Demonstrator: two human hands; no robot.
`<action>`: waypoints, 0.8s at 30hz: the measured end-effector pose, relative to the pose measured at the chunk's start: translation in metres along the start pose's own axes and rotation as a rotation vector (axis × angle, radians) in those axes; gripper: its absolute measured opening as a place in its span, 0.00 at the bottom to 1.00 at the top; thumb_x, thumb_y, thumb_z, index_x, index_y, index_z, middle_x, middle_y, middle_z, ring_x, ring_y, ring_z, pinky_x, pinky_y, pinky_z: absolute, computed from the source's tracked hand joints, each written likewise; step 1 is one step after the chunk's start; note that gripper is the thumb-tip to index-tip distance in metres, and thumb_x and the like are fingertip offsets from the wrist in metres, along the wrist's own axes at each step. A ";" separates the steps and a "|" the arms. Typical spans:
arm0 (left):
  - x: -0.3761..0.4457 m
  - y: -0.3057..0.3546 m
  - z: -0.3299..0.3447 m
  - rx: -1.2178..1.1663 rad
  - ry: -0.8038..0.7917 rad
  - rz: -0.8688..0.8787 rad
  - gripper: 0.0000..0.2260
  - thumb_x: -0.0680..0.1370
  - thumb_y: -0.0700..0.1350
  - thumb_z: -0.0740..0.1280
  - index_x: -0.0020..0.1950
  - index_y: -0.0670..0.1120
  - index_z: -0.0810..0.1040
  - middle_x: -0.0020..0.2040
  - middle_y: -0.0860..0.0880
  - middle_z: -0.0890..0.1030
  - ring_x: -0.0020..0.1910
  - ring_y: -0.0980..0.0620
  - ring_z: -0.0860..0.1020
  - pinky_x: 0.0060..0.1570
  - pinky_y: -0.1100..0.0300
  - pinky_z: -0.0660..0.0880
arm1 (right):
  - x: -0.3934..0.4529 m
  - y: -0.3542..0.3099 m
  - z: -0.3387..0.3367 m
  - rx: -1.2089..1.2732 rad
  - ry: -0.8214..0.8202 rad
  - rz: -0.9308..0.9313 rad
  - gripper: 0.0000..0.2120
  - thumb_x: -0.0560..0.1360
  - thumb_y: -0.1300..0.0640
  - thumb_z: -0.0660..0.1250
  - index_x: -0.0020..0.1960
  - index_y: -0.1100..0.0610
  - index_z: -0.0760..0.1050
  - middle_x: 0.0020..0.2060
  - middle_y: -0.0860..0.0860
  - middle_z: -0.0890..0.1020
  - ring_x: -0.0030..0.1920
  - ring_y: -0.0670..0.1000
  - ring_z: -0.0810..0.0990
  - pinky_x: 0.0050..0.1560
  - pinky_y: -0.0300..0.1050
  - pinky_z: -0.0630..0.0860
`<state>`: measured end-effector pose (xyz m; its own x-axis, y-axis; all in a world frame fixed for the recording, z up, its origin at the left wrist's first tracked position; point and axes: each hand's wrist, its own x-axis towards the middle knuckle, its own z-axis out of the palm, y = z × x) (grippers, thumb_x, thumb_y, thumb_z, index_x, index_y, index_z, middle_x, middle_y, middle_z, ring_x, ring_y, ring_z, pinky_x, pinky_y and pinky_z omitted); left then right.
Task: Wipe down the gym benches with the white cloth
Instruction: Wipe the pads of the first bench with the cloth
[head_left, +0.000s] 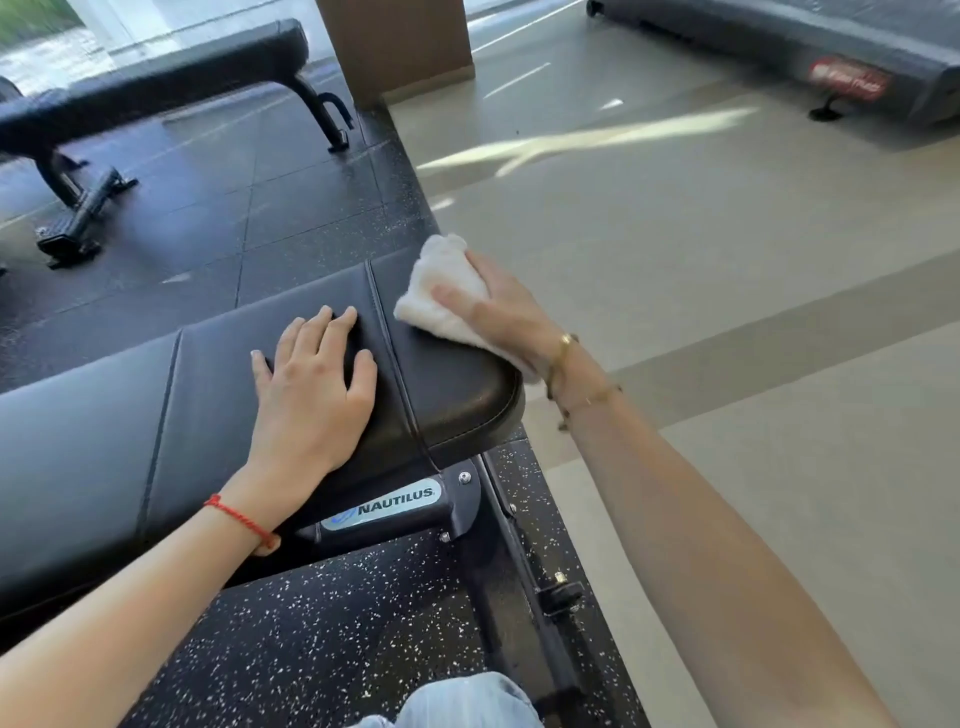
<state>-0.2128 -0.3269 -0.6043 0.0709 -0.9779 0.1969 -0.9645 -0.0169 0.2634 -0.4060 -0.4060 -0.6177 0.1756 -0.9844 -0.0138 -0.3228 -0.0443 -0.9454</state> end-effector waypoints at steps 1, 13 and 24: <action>0.000 0.000 0.000 0.001 0.003 -0.001 0.22 0.82 0.49 0.57 0.77 0.49 0.65 0.78 0.47 0.64 0.78 0.47 0.57 0.76 0.36 0.50 | 0.014 -0.004 0.001 -0.040 -0.024 0.004 0.29 0.79 0.47 0.66 0.76 0.51 0.63 0.69 0.51 0.74 0.68 0.50 0.71 0.67 0.40 0.67; -0.001 -0.001 -0.001 -0.012 0.014 0.004 0.22 0.82 0.50 0.57 0.76 0.50 0.66 0.77 0.47 0.65 0.78 0.47 0.59 0.75 0.35 0.51 | -0.070 0.015 0.000 0.090 -0.007 -0.011 0.33 0.78 0.45 0.67 0.79 0.45 0.58 0.72 0.46 0.70 0.69 0.46 0.71 0.70 0.42 0.66; -0.003 -0.004 -0.005 -0.040 0.013 -0.007 0.23 0.82 0.52 0.57 0.77 0.51 0.65 0.78 0.49 0.64 0.78 0.49 0.57 0.77 0.38 0.49 | 0.011 -0.027 0.007 -0.367 -0.065 -0.042 0.34 0.81 0.47 0.63 0.80 0.55 0.52 0.78 0.55 0.60 0.77 0.55 0.60 0.69 0.38 0.53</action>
<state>-0.2084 -0.3225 -0.6012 0.0808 -0.9748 0.2077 -0.9532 -0.0147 0.3019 -0.3889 -0.4143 -0.5951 0.2507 -0.9680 -0.0091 -0.6239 -0.1544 -0.7661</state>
